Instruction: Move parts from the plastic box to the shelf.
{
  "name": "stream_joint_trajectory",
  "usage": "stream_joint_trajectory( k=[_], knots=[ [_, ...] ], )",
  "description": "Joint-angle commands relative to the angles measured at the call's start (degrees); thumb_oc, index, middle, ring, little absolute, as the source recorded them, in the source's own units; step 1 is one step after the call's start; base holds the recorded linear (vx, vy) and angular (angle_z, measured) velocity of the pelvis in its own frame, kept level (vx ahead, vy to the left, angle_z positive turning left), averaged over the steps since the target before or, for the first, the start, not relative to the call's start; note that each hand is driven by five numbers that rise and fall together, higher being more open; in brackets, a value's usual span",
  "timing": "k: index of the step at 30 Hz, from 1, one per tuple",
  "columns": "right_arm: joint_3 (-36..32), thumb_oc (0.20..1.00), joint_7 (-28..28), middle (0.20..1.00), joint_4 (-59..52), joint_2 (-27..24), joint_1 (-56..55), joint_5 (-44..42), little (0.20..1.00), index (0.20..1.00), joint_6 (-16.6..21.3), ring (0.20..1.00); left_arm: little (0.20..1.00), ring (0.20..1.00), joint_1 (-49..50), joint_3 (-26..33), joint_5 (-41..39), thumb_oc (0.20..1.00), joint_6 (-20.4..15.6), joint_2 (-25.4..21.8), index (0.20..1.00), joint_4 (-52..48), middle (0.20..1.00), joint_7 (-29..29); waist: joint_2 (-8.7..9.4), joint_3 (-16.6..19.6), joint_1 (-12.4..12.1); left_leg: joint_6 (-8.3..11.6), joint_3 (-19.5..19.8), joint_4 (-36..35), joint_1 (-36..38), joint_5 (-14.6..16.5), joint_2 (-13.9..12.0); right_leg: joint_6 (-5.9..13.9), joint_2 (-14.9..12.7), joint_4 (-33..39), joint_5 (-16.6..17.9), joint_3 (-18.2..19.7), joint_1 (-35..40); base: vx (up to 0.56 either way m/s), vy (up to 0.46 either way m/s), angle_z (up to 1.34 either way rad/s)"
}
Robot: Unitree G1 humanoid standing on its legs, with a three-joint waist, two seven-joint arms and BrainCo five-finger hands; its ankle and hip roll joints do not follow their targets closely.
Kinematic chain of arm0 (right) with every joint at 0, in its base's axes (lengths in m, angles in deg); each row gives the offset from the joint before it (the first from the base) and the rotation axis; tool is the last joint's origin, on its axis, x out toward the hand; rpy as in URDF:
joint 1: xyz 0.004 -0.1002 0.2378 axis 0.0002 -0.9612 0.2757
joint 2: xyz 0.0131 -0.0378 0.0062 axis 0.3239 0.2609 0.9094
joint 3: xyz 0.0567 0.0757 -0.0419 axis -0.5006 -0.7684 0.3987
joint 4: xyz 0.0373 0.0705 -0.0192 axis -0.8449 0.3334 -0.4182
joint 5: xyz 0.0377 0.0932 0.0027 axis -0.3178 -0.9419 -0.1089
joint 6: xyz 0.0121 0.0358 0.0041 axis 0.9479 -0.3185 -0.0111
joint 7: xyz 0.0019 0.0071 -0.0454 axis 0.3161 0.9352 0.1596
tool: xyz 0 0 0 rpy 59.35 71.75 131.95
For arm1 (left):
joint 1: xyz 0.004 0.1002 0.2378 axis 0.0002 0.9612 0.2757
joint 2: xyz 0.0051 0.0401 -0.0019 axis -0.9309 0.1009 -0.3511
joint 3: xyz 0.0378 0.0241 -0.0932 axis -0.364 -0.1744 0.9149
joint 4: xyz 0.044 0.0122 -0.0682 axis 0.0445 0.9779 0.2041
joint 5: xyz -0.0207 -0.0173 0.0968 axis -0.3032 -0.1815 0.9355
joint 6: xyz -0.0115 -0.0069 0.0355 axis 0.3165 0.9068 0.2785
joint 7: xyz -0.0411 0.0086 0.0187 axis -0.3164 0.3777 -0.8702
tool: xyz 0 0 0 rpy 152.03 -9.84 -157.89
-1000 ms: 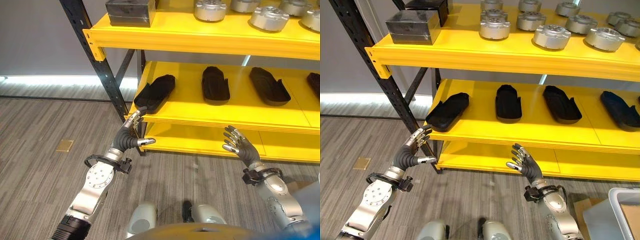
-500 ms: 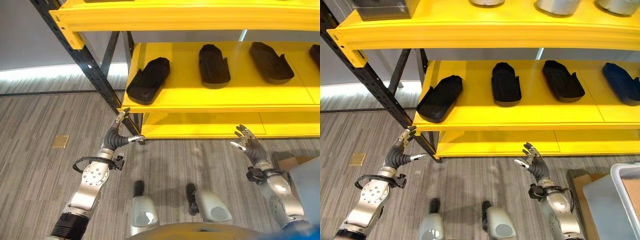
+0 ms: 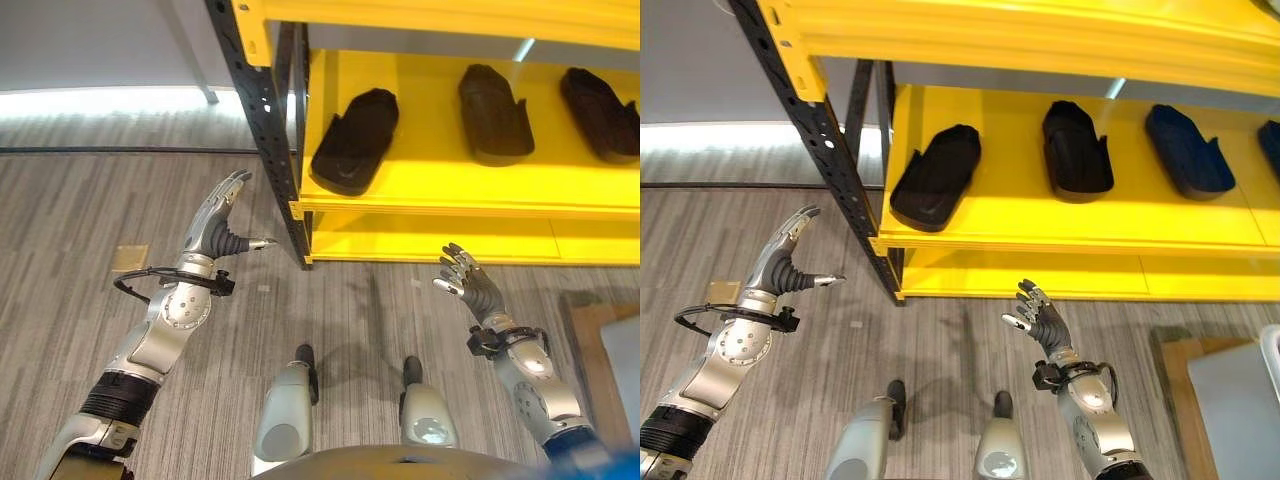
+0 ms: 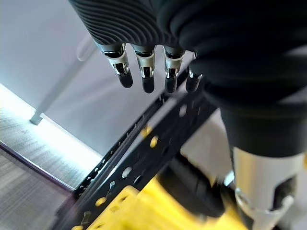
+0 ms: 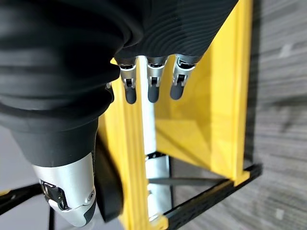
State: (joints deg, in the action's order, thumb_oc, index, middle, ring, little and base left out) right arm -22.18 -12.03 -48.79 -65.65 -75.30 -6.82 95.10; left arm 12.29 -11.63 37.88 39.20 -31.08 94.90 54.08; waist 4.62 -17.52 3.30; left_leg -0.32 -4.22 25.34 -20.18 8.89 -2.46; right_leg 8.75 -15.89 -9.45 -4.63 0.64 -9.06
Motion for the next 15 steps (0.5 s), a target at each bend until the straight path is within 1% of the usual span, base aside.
stream_joint_trajectory(
  k=[1,2,4,5,9,15],
  knots=[
    [-1.2,1.000,-0.3,1.000,-3.0,-2.2,0.3,0.2,1.000,1.000,3.6,1.000,1.000,1.000,-0.2,1.2,6.1,1.000,-0.3,0.3,1.000,-2.3,1.000,3.2,-0.56,0.8,-0.3,3.48,4.6,-0.6,-1.1,-2.4,-4.0,0.82,-1.8,-1.1,-5.1,-1.5,7.0,-0.01,-0.001,-0.27],
    [-1.2,1.000,-0.2,1.000,-3.0,-2.2,0.2,0.0,1.000,1.000,3.7,1.000,1.000,1.000,-1.3,-0.2,7.8,1.000,0.3,-0.1,1.000,-1.4,1.000,2.8,-0.57,0.6,0.1,3.50,4.6,-0.7,-1.1,-2.5,-4.1,0.80,-1.7,-1.1,-5.2,-1.4,6.7,-0.01,-0.005,-0.13],
    [-1.3,1.000,-0.2,1.000,-2.9,-2.3,0.3,0.0,1.000,1.000,3.7,1.000,1.000,1.000,-2.7,-1.4,8.3,1.000,0.4,0.1,1.000,-0.7,1.000,2.6,-0.65,0.3,0.2,3.56,4.5,-0.8,-1.2,-2.6,-4.2,0.78,-1.6,-1.2,-5.2,-1.3,6.6,-0.01,-0.003,-0.04],
    [-1.1,1.000,-0.2,1.000,-3.0,-2.6,0.2,0.0,1.000,1.000,3.7,1.000,1.000,1.000,-4.3,-3.0,9.5,1.000,1.0,0.1,1.000,0.1,1.000,2.0,-0.64,0.0,0.8,3.66,4.5,-0.9,-1.3,-2.7,-4.4,0.69,-1.5,-1.2,-5.2,-1.2,6.2,-0.02,-0.012,-0.04],
    [-1.1,1.000,-0.1,1.000,-3.1,-2.8,0.0,-0.5,1.000,1.000,3.6,1.000,1.000,1.000,-8.6,-7.0,11.2,1.000,1.7,1.6,1.000,3.1,1.000,1.6,-0.81,-1.0,1.6,3.88,4.3,-1.1,-1.3,-2.9,-4.8,0.53,-1.1,-1.7,-5.4,-0.8,5.3,-0.01,-0.004,-0.01],
    [-1.5,1.000,-0.1,1.000,-3.5,-2.9,-0.5,-0.8,1.000,1.000,3.8,1.000,1.000,1.000,-9.4,-9.4,12.1,1.000,1.9,3.3,1.000,3.6,1.000,0.3,-0.91,-2.1,2.1,4.20,4.2,-1.6,-1.2,-3.2,-5.4,0.35,-0.6,-2.0,-5.5,-0.3,4.1,-0.01,-0.019,-0.08]
  ],
)
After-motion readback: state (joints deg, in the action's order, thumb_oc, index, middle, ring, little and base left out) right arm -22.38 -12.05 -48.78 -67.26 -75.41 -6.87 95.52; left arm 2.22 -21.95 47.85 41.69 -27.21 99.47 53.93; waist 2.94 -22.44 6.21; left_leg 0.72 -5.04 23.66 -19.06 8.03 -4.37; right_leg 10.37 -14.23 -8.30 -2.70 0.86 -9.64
